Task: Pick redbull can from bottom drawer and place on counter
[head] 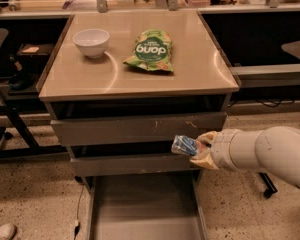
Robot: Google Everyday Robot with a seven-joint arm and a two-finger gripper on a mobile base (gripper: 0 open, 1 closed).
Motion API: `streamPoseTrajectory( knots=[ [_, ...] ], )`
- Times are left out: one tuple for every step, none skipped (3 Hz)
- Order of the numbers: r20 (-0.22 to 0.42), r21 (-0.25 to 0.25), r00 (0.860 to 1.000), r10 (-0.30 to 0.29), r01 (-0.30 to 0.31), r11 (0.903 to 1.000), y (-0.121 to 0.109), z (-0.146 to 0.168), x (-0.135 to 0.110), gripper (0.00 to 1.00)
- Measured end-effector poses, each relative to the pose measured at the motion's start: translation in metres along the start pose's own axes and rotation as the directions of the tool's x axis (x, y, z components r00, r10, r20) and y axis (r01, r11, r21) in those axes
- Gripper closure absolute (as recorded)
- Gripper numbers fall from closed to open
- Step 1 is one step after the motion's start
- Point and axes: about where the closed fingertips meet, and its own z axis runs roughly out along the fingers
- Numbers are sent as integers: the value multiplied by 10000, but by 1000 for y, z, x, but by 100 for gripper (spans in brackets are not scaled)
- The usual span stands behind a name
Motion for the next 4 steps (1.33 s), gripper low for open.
streamPoseTrajectory(
  knots=[
    [1,-5,10000,-8,8,10000,0,0,0,100],
    [143,517,9999,-26,18,9987,-27,-20,-13,100],
    [64,1372,9999,-101,91,9905,-72,-50,-30,100],
    [-189,2036,9998,-88,125,9790,-122,-74,-44,100]
  ],
)
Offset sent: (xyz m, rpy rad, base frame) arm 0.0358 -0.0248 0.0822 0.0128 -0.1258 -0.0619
